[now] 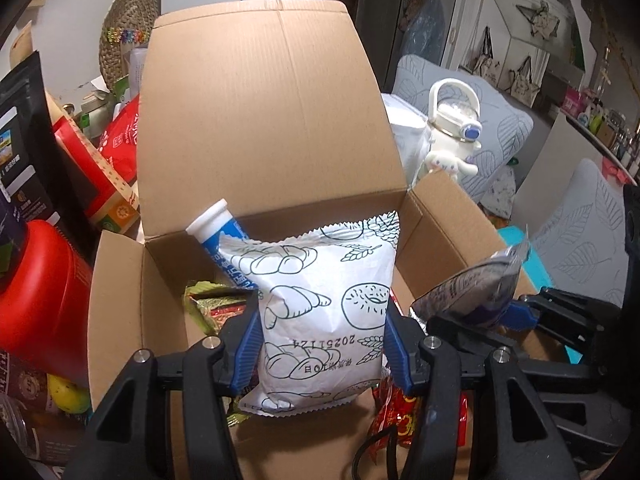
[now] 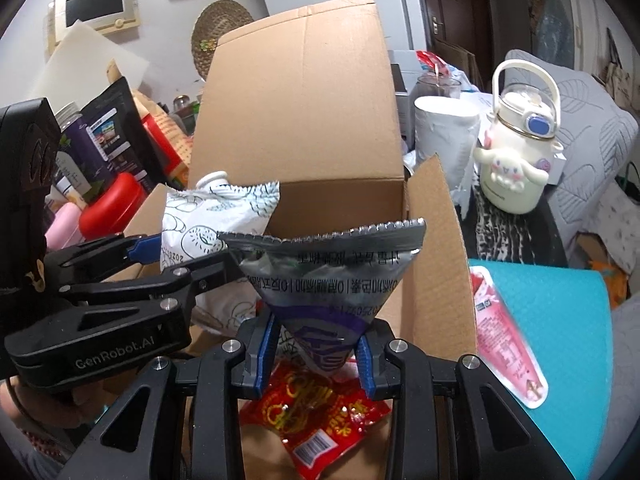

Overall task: Organize snacks
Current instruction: 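Open both grippers over the box to drop the white and purple bags, then move both grippers back from the box toward the wrapped waffle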

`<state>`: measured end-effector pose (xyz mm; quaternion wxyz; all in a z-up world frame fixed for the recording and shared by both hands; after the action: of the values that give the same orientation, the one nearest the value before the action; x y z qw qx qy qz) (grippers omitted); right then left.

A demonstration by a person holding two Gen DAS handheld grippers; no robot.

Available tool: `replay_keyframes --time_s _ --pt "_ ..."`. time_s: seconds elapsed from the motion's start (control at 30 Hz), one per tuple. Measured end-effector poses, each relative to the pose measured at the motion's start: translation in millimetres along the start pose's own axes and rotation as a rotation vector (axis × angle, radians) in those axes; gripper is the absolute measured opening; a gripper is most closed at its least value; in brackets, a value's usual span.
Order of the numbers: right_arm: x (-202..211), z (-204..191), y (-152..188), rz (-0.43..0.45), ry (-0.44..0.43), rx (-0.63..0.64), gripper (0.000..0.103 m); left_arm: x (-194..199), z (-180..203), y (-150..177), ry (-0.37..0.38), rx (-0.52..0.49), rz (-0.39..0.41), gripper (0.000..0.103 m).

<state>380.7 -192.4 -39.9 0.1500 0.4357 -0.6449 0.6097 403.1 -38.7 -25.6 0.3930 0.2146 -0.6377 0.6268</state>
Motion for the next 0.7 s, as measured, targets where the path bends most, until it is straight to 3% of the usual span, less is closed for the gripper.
replay_keyframes --time_s 0.1,0.2,0.27,0.43,0.7 --pt "2 1 -1 0.005 0.032 0.004 0.041 0 1 0 -0.010 -0.001 -0.006 0.054" --pt "7 3 -2 0.026 0.066 0.003 0.054 1 -3 -1 -0.016 0.013 -0.017 0.064" --pt "10 6 -3 0.031 0.059 -0.006 0.054 4 -4 -1 -0.039 0.015 -0.005 0.076" --pt "16 4 -4 0.045 0.060 -0.001 0.054 15 -3 -2 -0.068 0.006 0.031 0.077" --pt "44 -6 -5 0.114 0.059 0.021 0.054 48 1 -3 -0.050 0.000 0.111 0.077"
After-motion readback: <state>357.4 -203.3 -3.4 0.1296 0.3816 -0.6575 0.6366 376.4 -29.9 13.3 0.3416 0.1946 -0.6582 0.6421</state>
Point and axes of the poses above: each gripper's, at about its wrist camera, not at the fingertips, and x roughly against the way its jaws point, z to its right, y to its underside, the point moved 1 cm from there along -x, roughly the way its jaws point, and after that the axes turned 2 degrees about -z, right-handed, at the moved point
